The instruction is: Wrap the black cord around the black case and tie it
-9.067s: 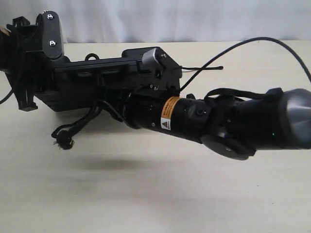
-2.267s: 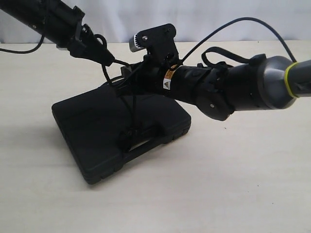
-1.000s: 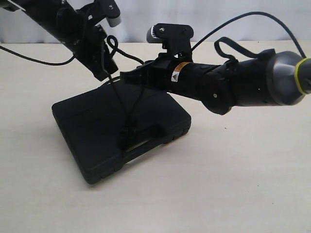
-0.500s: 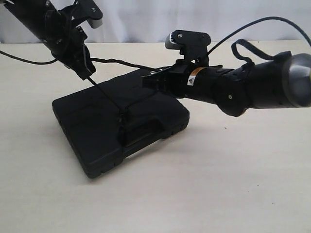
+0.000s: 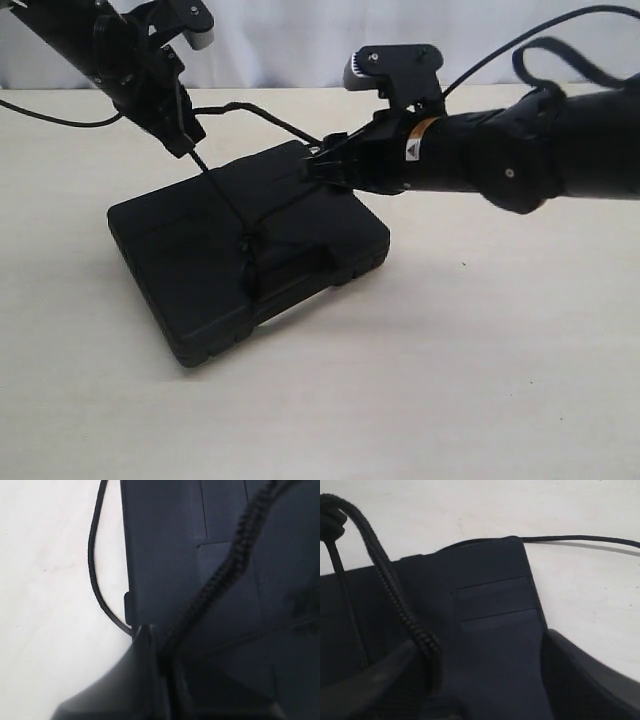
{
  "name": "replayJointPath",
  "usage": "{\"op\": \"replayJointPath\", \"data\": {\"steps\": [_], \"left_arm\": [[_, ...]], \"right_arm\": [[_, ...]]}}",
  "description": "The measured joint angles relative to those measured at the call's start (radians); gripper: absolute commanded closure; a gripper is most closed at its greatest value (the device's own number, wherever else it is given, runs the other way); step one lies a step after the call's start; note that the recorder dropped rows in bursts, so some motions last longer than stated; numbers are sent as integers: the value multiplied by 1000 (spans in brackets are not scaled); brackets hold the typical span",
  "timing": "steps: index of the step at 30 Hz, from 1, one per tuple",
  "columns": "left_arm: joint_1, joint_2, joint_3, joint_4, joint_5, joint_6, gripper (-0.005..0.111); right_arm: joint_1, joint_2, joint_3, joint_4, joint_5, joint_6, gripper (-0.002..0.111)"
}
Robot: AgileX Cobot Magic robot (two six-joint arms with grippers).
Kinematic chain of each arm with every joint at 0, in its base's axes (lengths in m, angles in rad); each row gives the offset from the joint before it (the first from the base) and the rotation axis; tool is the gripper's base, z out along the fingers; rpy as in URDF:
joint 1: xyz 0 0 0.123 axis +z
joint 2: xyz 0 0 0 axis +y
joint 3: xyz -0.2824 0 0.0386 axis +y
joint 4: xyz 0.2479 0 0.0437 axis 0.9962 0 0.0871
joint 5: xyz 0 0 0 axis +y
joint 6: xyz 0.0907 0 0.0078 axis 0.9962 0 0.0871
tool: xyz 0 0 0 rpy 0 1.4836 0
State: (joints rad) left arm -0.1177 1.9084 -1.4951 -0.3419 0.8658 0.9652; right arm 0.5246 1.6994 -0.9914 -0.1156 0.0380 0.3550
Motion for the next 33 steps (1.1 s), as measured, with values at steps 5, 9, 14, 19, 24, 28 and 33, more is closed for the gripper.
{"op": "replayJointPath", "data": {"steps": [5, 9, 14, 19, 24, 28, 33], "left_arm": [[0, -2, 0, -3, -10, -3, 107], [0, -2, 0, 1, -10, -13, 107], [0, -2, 0, 1, -11, -20, 107], [0, -2, 0, 8, 22, -20, 107], [0, -13, 0, 15, 37, -20, 107], [0, -23, 0, 17, 39, -19, 107], [0, -23, 0, 19, 42, -15, 107]], "right_arm": [[-32, -73, -35, -119, 229, 0, 48], [-72, -77, -41, -223, 363, 0, 53], [-100, -1, -41, -275, 326, 0, 88], [-102, 110, -70, -283, 215, 0, 104], [-103, 209, -138, -367, 308, 0, 104], [-95, 231, -131, -401, 374, -42, 104], [10, 231, -78, -284, 387, -181, 104]]}}
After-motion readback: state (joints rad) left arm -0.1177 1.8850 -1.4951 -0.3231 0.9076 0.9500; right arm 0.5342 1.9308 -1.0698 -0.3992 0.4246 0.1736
